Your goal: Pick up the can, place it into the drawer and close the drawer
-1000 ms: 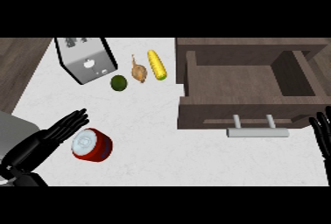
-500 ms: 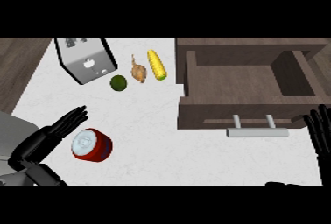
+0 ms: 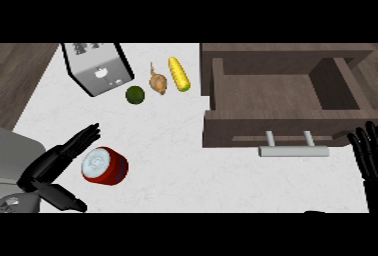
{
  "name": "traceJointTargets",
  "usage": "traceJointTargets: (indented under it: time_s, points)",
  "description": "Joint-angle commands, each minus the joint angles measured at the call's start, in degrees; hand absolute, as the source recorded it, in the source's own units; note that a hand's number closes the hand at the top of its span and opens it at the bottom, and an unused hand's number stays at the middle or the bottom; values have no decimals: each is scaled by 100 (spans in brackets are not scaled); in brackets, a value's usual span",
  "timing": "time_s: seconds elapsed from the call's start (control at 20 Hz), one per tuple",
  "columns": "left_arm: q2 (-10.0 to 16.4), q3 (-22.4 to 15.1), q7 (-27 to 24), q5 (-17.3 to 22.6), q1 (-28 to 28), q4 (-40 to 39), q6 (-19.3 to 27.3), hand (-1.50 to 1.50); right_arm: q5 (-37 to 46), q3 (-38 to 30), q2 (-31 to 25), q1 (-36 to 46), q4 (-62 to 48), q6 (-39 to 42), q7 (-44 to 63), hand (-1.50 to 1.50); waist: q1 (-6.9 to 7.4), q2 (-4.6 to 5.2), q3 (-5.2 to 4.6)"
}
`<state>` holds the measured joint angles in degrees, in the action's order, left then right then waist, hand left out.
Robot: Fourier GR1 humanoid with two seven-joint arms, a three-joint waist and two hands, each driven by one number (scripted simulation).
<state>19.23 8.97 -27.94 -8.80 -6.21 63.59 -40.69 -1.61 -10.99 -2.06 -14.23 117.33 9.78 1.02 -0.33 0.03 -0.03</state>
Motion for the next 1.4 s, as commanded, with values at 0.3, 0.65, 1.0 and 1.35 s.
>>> traceJointTargets:
  time_s: [0.3, 0.65, 1.0, 1.35]
  points:
    - [-9, -398, -1326, -515, -609, -1627, 318, -150, -108, -52, 42, -295, 332, 111, 62, -150, -38, 3, -2]
    - [223, -485, -1675, -423, -830, -2317, 131, -150, -473, -320, -142, 61, 392, 150, 418, -150, -19, 3, -2]
    - [304, -681, -2054, -566, -1043, -2853, 310, -150, -62, -136, 21, 14, 40, 113, 48, -150, -13, 8, -2]
    - [17, -785, -2000, -508, -1178, -2951, 649, -150, -429, -340, -97, -166, 550, 280, 442, -150, -26, 2, -1]
